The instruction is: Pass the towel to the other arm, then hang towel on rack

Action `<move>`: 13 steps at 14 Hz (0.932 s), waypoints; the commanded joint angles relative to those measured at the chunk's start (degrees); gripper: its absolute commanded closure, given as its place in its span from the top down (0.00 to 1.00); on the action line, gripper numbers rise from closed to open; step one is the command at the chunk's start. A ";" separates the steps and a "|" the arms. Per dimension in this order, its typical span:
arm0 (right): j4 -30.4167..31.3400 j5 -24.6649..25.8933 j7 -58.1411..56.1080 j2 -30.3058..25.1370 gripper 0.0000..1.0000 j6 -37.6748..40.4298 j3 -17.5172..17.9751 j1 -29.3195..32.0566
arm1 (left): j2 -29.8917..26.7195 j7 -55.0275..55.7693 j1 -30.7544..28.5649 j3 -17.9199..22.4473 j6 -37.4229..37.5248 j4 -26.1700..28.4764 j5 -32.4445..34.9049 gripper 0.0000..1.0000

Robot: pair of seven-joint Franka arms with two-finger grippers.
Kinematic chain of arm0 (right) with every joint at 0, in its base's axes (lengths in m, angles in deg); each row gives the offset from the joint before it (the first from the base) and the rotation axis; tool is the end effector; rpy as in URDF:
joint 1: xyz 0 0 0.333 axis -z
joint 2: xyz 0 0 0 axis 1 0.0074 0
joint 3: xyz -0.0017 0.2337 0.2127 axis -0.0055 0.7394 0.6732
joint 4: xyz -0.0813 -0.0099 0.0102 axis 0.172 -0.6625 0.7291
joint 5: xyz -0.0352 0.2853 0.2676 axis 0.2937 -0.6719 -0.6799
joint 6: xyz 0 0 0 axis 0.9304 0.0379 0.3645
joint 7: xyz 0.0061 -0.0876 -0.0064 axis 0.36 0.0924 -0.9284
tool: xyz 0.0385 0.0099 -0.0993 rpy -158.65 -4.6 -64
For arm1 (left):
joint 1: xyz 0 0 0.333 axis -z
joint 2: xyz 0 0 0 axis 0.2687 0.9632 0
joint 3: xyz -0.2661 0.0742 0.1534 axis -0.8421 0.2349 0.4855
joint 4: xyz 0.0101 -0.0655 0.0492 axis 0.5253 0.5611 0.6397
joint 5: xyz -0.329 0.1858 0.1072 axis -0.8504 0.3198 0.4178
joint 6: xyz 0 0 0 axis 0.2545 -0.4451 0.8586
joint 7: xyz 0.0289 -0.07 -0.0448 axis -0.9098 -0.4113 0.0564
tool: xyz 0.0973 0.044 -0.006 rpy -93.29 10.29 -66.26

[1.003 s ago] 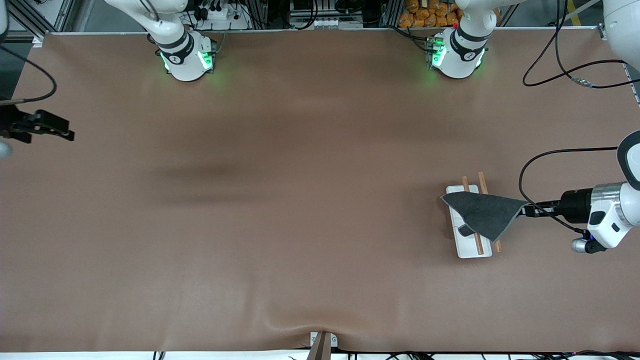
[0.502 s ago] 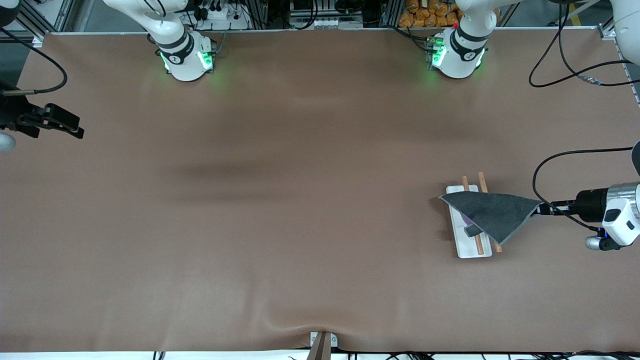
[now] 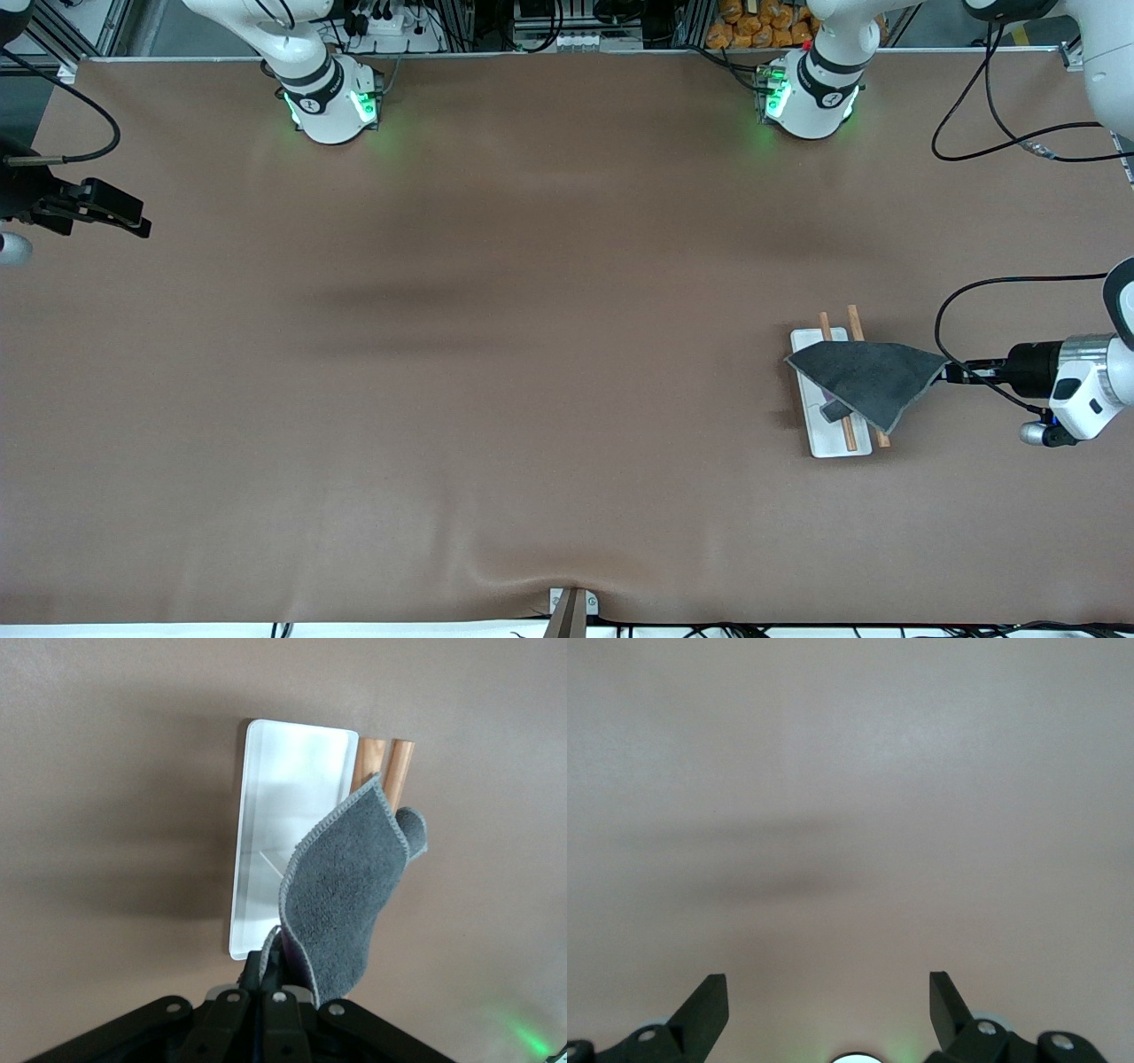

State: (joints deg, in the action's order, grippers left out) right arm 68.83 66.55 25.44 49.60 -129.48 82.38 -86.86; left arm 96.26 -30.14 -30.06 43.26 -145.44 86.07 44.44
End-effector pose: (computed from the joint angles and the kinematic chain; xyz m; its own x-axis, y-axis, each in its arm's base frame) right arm 0.5501 -0.0075 0.6280 0.9939 -0.0432 -0.1019 -0.0429 -0.9991 0.0048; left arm 0.6786 0.1038 0.3329 0.9654 0.0649 -0.2527 0.1635 -0.9053 0.3921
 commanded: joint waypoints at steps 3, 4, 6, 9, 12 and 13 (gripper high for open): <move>-1.57 0.26 1.07 0.55 1.00 0.80 -0.06 -0.70 | 1.16 -1.92 -1.87 -0.45 -0.03 -0.46 1.08 0.00; -1.57 0.26 1.07 0.55 1.00 0.80 -0.06 -0.70 | 1.34 -2.45 -1.78 -0.45 -0.12 -0.55 0.99 0.00; -1.57 0.26 1.07 0.55 1.00 0.80 -0.06 -0.70 | 1.95 -2.54 -1.87 -0.45 -0.03 -0.46 1.08 0.00; -1.49 0.26 0.98 0.55 1.00 0.89 -0.15 -0.61 | 2.39 -2.63 -2.40 -0.45 -0.03 -0.55 1.08 0.00; -1.57 0.26 0.98 0.55 1.00 0.89 -0.15 -0.61 | 3.10 -2.63 -2.40 -0.45 -0.03 -0.55 1.08 0.26; -1.49 0.26 0.98 0.55 1.00 1.06 -0.15 -0.61 | 3.27 -2.63 -2.40 -0.45 -0.12 -0.55 1.08 0.70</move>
State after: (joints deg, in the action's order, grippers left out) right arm 68.73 66.55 25.49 49.60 -129.47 82.38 -87.14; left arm 98.91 -31.90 -32.01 43.30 -145.50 86.07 44.45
